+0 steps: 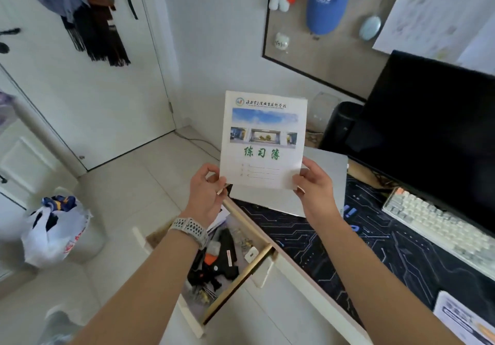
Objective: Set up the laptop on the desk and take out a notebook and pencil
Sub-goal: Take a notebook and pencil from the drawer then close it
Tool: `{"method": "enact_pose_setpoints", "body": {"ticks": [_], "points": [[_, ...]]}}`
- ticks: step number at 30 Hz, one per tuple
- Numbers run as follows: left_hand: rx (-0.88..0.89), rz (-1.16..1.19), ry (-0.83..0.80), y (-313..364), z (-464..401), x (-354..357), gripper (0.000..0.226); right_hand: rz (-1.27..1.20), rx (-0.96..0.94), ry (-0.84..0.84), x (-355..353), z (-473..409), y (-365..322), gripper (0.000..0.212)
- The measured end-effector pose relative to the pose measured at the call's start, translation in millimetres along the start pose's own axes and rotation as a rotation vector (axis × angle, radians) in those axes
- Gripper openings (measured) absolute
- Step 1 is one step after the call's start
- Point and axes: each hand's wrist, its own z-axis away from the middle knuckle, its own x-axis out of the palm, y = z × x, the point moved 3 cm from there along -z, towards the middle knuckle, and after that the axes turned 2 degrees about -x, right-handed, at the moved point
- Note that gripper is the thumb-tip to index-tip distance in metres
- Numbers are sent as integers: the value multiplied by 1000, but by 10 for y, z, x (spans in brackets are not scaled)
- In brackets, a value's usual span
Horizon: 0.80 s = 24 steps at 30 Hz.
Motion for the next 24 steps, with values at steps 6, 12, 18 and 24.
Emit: {"method": "enact_pose_setpoints", "body": {"ticks": [6, 12, 18, 24], "points": [[-67, -59, -142, -384, 276, 898, 36, 38, -56, 130, -983, 360, -286, 49], [-145, -179, -263, -955, 734, 1750, 34, 33, -67, 307, -2032, 918, -460, 50], [-233, -247, -376, -1592, 1183, 2469, 33, 16, -9, 532, -3038, 1507, -465, 48], [-330, -355, -454, -2234, 1615, 3007, 33, 19, 56, 669, -3774, 2095, -339, 47]]}}
